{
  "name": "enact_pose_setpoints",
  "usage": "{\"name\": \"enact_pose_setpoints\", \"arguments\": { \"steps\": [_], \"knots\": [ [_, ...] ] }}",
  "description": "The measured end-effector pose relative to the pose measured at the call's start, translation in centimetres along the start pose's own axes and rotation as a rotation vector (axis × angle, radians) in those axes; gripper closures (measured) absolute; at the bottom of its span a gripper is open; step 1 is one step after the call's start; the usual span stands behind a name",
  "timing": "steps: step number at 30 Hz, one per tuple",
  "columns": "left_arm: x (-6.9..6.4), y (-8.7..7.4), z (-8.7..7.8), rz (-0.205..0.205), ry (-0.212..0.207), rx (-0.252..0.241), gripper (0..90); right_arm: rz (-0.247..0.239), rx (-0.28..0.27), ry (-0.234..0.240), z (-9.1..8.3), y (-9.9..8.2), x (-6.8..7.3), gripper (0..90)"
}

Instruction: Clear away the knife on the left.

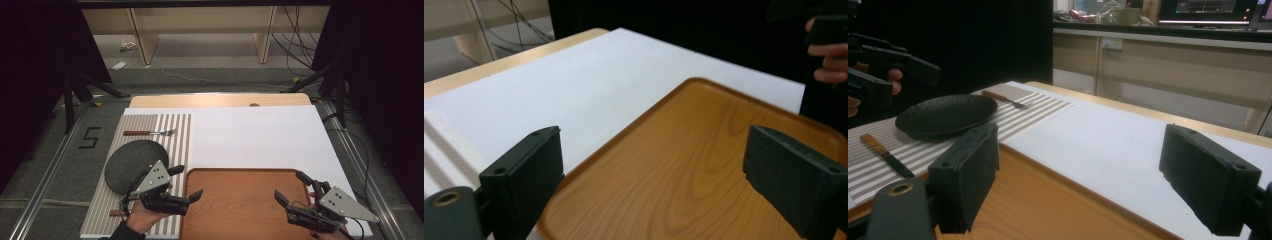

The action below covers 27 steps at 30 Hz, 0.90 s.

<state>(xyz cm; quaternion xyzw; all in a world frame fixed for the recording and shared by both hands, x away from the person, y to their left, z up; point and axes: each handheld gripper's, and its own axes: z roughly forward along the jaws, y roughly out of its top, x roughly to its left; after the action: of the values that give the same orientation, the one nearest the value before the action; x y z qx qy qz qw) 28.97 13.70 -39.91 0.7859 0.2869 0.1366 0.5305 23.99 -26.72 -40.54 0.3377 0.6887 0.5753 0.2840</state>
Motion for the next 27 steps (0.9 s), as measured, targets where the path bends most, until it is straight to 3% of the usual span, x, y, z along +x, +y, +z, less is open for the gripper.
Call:
{"name": "enact_pose_setpoints", "arguments": {
  "steps": [6,14,16,20,22,27],
  "knots": [
    [0.8,-0.6,-0.1,0.030,-0.002,0.108,8.7,-0.001,-0.001,0.001,0.0,0.0,0.0,17.2],
    [1.7,-0.6,-0.7,0.053,-0.020,0.181,9.6,0.002,0.002,0.002,0.0,0.0,0.0,17.2],
    [2.1,-0.7,-1.1,0.080,-0.025,0.232,10.7,-0.001,0.003,0.002,0.0,0.0,0.1,17.2],
    [2.3,-1.1,-1.3,0.090,-0.025,0.263,10.8,-0.001,0.003,0.001,0.0,0.0,0.1,17.2],
    [2.5,-1.8,-1.5,0.107,-0.012,0.304,10.9,-0.001,0.000,0.003,0.0,0.0,0.0,17.2],
    [3.1,-1.9,-2.1,0.102,-0.004,0.315,12.0,-0.001,0.002,0.002,0.0,0.0,0.0,17.2]
  ]
}}
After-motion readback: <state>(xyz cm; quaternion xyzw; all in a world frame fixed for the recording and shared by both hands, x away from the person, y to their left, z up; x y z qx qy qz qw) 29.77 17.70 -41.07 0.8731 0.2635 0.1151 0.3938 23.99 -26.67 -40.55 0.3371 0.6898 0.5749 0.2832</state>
